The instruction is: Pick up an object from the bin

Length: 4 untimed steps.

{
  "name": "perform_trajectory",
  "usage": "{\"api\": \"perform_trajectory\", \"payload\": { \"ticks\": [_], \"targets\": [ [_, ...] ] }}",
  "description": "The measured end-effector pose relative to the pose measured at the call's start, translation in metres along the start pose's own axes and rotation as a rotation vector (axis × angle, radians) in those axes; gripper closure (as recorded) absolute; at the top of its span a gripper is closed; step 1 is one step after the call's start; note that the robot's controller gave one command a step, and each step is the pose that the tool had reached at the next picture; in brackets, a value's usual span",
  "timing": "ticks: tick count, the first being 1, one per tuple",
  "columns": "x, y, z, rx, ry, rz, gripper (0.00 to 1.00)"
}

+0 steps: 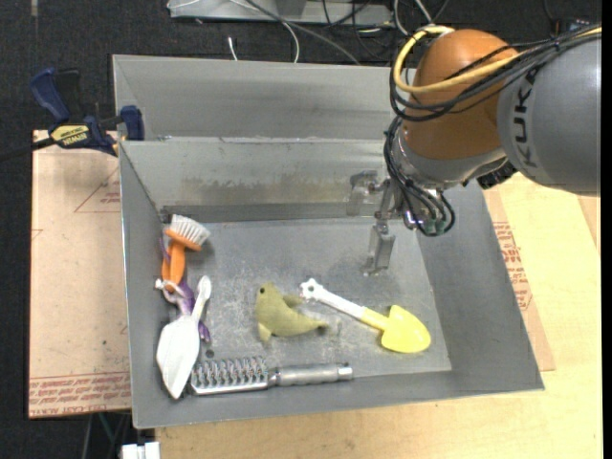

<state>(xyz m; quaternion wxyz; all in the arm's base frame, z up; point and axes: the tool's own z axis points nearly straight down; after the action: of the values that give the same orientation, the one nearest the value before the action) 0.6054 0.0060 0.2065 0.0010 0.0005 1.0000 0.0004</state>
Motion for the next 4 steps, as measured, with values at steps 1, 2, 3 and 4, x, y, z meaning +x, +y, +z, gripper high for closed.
{"api": "perform_trajectory", "payload": {
  "ticks": [1,2,3,4],
  "targets": [
    [0.024,-0.011,0.017,-0.001,0.002,-0.171,0.00],
    [0.013,0.004,0.054,-0.001,-0.003,-0.141,0.00],
    [0.068,0.044,0.090,-0.003,0.006,-0.248,0.00],
    [0.060,0.041,0.096,-0.003,-0.002,-0.224,0.00]
  ]
}}
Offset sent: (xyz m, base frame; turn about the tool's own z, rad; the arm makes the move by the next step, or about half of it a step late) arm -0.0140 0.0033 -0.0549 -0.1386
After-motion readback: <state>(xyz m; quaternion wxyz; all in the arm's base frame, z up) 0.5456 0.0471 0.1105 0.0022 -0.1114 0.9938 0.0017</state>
